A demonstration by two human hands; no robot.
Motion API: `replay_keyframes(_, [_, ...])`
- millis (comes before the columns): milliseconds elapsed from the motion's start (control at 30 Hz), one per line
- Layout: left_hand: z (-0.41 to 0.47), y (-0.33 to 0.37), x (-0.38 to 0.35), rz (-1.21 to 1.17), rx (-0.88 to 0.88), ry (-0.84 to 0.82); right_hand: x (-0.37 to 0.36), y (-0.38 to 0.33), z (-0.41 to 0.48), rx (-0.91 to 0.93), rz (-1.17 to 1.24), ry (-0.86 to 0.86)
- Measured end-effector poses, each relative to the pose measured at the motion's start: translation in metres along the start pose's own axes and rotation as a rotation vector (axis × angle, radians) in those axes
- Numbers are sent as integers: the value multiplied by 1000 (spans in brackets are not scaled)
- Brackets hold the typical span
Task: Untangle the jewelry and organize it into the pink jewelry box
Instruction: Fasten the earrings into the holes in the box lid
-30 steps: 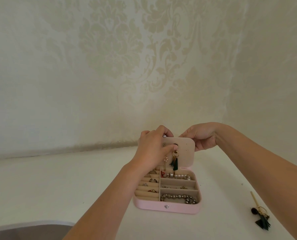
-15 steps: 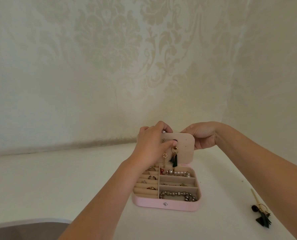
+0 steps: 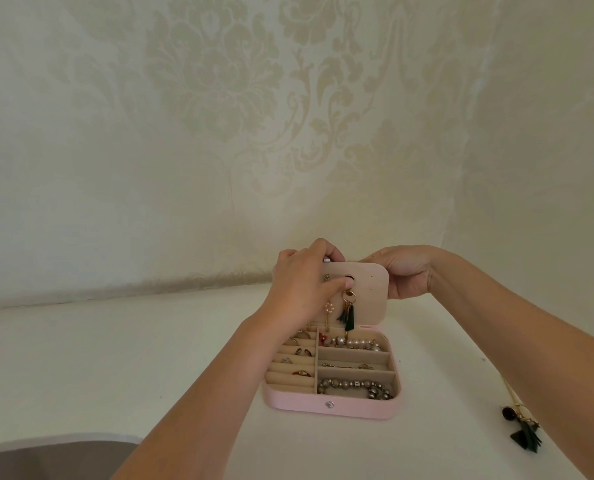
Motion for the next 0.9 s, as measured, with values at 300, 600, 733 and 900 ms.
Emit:
replay_keyframes(300, [0,0,0,-2,12,-10,0,-2,-2,-7,-55,0])
replay_keyframes(600, [-3,2,1,-4,6,-11,-2,0,-3,-12,-33,-15])
replay_keyframes(733, [-2,2,1,-7,2,-9,-2,-1,-3,-19,-30,-10])
replay_keyframes(900, [-1,1,1,-9,6,-11,-3,2,-5,-11,3,-15])
Point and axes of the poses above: each hand's wrist, its own z-axis towards the middle knuckle, its own x-axis out of the back of the hand, y = z × x, the point moved 8 cm from there along z, towards the middle knuckle, and after that the axes turned 2 degrees about z, right-handed, at the moved point
